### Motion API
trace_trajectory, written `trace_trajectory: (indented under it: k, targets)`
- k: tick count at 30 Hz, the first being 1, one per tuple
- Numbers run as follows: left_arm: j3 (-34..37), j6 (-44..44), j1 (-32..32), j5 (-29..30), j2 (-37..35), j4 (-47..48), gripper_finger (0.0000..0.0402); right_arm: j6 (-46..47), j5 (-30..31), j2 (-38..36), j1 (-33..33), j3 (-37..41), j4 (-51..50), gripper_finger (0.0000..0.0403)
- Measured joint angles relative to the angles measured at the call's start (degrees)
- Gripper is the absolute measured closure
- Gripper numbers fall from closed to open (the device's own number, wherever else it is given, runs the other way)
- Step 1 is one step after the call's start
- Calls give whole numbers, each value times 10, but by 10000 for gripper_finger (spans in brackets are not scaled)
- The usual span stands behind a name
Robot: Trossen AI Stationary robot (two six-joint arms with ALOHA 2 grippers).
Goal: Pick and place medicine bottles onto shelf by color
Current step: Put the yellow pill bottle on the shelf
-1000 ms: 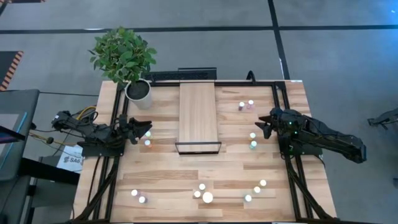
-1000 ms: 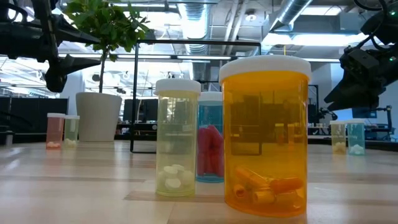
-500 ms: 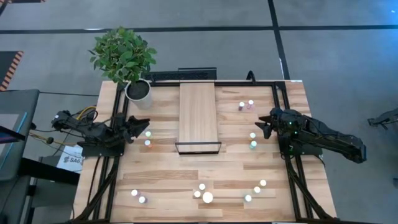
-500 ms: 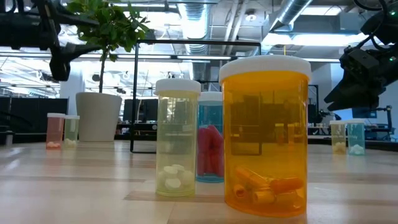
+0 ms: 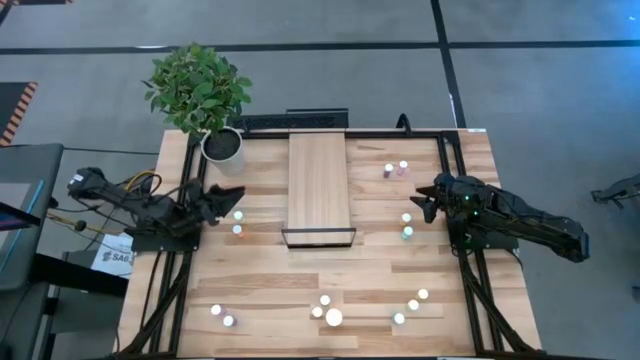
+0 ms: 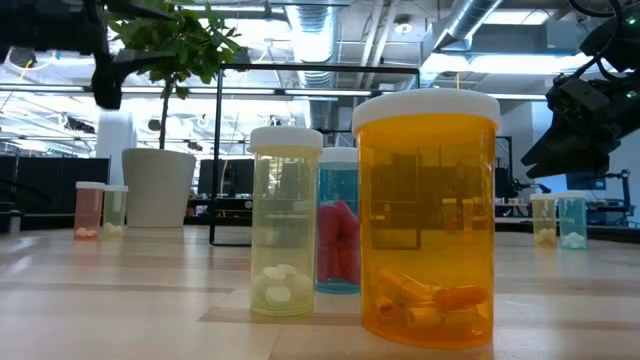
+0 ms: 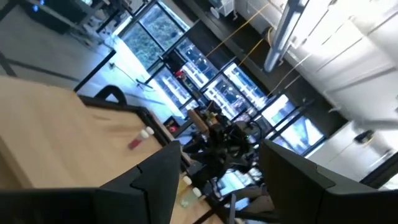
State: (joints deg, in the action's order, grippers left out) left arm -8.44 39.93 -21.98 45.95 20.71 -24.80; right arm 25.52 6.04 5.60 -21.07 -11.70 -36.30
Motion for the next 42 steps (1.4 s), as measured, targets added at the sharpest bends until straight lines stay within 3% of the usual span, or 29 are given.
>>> trace_trajectory:
  k: [7,12,16,20,24,30,37,42]
  targets:
    - [-93,-7,0,37,125,48,197,0,0,0,0,0,0,168]
    - [-182,59,4,70,220,204,198,0,0,0,0,0,0,168]
    - [-261,148,31,51,289,361,198,0,0,0,0,0,0,168]
    - [-337,239,79,-38,348,527,198,0,0,0,0,0,0,168]
    - [-396,308,143,-180,400,664,198,0,0,0,0,0,0,168]
    - [-428,389,229,-360,458,772,198,0,0,0,0,0,0,168]
    - [-433,465,274,-474,499,867,197,0,0,0,0,0,0,168]
    - [-433,469,280,-488,507,898,198,0,0,0,0,0,0,168]
